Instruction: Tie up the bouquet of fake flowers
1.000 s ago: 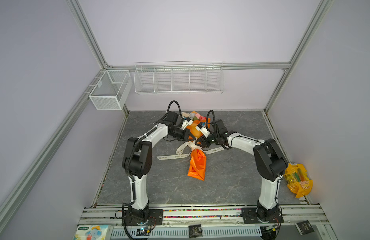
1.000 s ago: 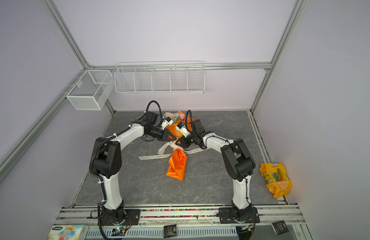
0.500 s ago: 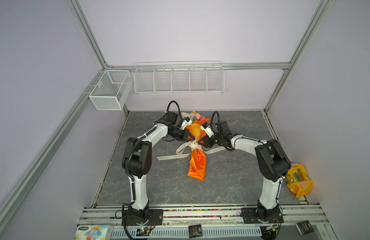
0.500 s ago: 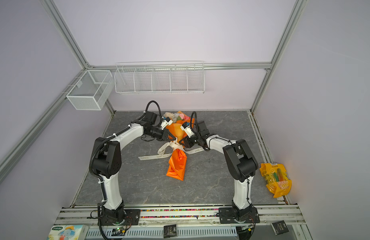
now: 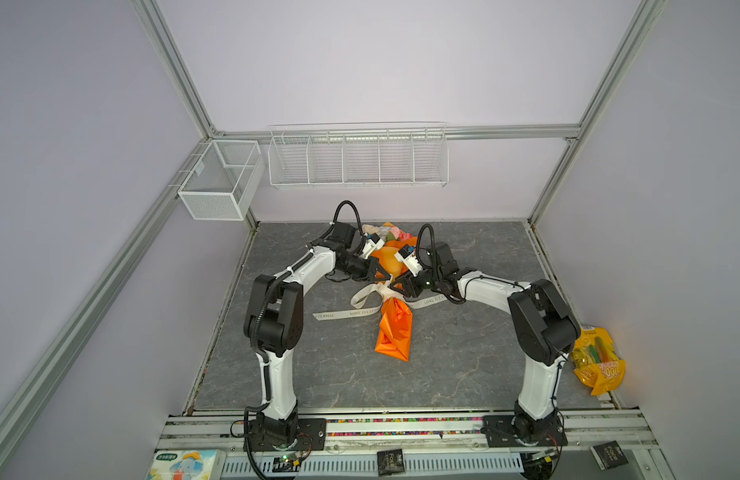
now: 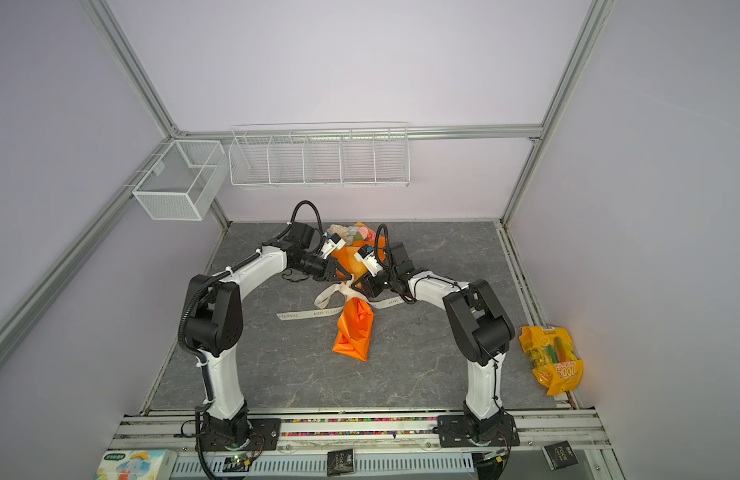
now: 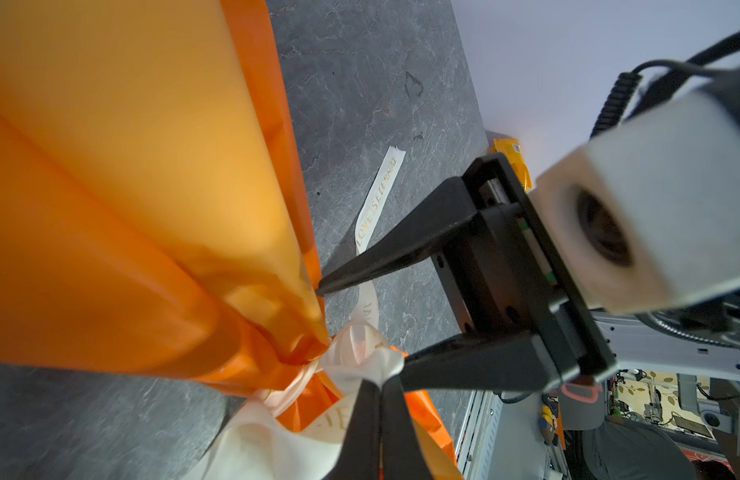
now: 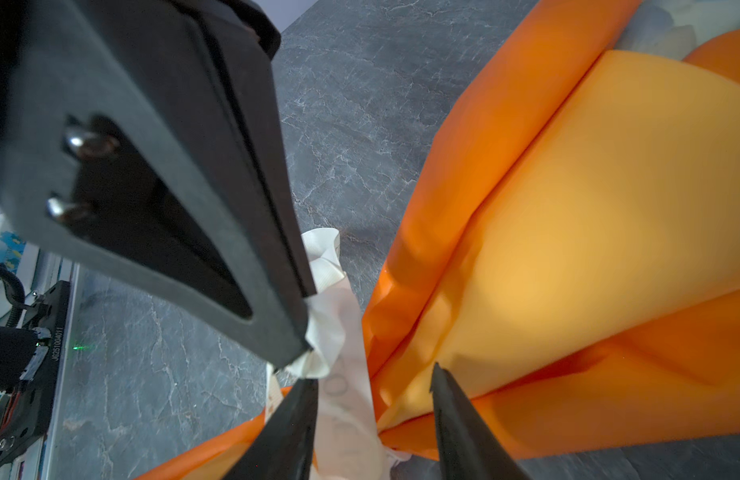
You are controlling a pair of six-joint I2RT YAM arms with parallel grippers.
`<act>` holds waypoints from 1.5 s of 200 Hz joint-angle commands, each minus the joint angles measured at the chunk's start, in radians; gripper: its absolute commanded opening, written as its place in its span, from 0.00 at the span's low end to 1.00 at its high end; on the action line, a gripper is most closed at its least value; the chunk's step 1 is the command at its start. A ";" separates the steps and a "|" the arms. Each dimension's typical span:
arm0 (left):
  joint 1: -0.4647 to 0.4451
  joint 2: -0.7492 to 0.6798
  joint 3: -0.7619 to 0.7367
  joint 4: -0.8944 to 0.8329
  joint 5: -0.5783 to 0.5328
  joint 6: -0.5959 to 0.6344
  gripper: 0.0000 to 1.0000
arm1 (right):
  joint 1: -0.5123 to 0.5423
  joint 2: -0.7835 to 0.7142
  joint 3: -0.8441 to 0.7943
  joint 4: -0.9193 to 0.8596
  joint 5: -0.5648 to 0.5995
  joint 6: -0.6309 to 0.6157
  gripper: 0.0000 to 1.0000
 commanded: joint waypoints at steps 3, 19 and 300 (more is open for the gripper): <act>0.005 0.001 0.034 -0.021 0.005 0.028 0.02 | 0.012 -0.013 0.006 0.003 -0.020 -0.020 0.48; 0.005 0.005 0.031 -0.020 0.002 0.027 0.02 | 0.015 -0.022 0.006 -0.005 -0.022 -0.020 0.49; 0.004 0.016 0.034 -0.049 0.012 0.048 0.02 | 0.042 0.000 0.017 -0.008 0.113 -0.030 0.07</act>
